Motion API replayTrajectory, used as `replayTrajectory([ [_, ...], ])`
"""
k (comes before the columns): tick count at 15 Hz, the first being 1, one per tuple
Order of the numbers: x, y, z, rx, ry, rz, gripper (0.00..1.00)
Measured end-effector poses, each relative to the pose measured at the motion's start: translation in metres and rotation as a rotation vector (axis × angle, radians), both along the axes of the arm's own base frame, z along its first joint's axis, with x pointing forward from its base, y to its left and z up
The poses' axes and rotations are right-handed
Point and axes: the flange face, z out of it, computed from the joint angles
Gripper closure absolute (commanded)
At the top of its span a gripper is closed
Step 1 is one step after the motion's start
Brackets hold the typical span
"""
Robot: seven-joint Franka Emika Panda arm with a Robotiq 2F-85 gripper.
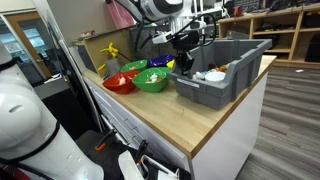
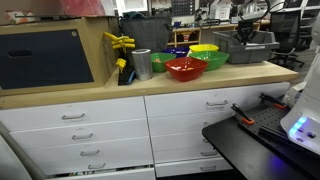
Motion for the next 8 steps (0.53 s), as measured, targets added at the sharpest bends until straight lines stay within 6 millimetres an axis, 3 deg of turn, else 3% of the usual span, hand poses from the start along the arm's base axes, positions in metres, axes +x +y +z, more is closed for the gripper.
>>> replayTrajectory([
  [8,0.003,0.041,-0.008,0.078,0.075,0.042,1.00],
])
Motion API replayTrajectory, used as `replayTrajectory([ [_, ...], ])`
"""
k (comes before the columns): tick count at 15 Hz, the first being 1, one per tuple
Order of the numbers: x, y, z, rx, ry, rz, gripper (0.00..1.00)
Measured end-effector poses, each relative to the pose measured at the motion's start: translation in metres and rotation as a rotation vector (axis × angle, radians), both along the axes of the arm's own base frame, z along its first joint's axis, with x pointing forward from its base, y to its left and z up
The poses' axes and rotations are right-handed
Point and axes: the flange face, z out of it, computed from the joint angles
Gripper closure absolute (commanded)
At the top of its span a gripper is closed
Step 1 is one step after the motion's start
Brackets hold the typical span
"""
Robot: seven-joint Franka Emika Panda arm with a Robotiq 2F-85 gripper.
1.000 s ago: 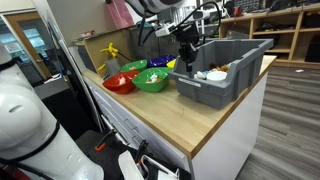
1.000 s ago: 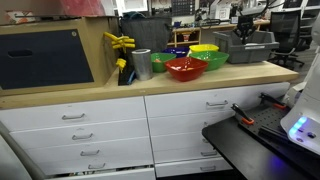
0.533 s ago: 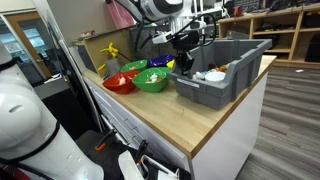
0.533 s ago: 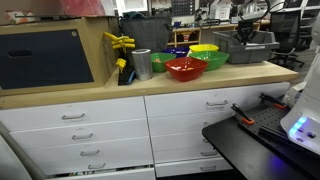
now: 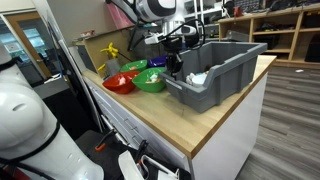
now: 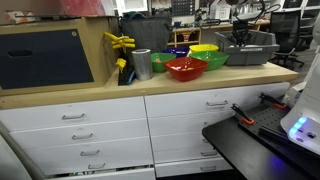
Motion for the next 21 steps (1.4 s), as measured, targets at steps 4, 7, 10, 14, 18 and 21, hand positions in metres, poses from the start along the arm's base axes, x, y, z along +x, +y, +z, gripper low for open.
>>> replayTrajectory([
  [4,0.001,0.023,-0.003,0.057,0.042,0.005,1.00],
  [7,-0.001,0.033,0.000,0.078,0.088,0.018,1.00],
  [10,-0.003,0.038,0.010,0.099,0.141,0.034,0.99],
  [14,0.003,0.049,0.029,0.100,0.140,0.079,0.59],
  [18,0.030,0.068,0.049,0.040,0.027,0.145,0.29],
  [21,0.046,0.063,0.063,-0.001,-0.056,0.158,0.07],
])
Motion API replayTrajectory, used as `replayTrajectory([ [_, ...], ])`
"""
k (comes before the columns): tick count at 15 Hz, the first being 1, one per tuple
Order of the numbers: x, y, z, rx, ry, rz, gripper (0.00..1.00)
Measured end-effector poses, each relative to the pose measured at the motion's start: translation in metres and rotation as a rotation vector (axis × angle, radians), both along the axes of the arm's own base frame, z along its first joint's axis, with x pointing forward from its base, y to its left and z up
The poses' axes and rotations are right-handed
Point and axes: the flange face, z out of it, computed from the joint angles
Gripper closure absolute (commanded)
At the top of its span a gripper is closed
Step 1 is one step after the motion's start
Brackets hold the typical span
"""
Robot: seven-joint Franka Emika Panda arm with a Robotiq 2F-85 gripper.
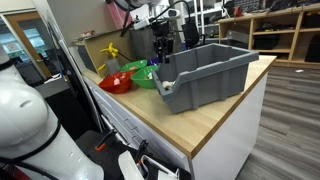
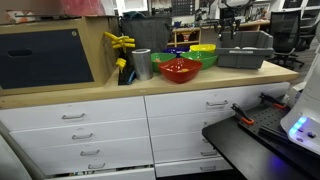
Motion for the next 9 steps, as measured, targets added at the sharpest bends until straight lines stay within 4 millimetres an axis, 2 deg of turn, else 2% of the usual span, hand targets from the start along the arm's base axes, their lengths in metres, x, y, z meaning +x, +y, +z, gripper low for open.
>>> replayTrajectory([
  [1,0.004,-0.004,0.003,-0.008,-0.017,-0.003,0.01],
  [2,0.007,-0.008,0.006,-0.013,-0.028,-0.008,0.00],
  [9,0.016,-0.041,0.026,-0.024,-0.073,-0.024,0.00],
])
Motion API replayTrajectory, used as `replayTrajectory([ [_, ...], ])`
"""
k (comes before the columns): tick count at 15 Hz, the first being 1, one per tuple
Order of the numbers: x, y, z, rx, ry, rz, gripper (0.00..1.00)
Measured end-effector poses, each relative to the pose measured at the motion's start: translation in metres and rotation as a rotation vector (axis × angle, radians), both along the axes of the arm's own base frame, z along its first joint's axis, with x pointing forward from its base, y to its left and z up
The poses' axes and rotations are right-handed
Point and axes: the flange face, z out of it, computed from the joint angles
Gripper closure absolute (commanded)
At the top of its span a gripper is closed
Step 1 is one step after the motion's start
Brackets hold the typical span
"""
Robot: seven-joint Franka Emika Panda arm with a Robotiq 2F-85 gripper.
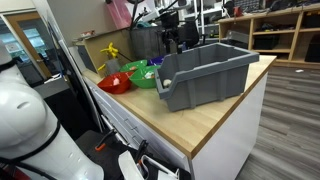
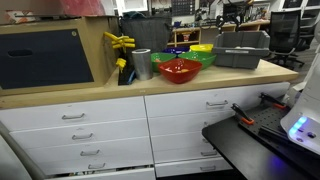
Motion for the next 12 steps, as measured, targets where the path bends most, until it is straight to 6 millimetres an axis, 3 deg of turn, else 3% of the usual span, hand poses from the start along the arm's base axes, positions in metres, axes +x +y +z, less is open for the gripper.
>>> replayTrajectory([
  [4,0.001,-0.023,0.013,-0.014,-0.024,-0.027,0.00],
  [8,0.000,-0.048,0.010,-0.025,-0.017,-0.029,0.00],
  [12,0.001,-0.049,0.005,-0.026,-0.010,-0.031,0.00],
])
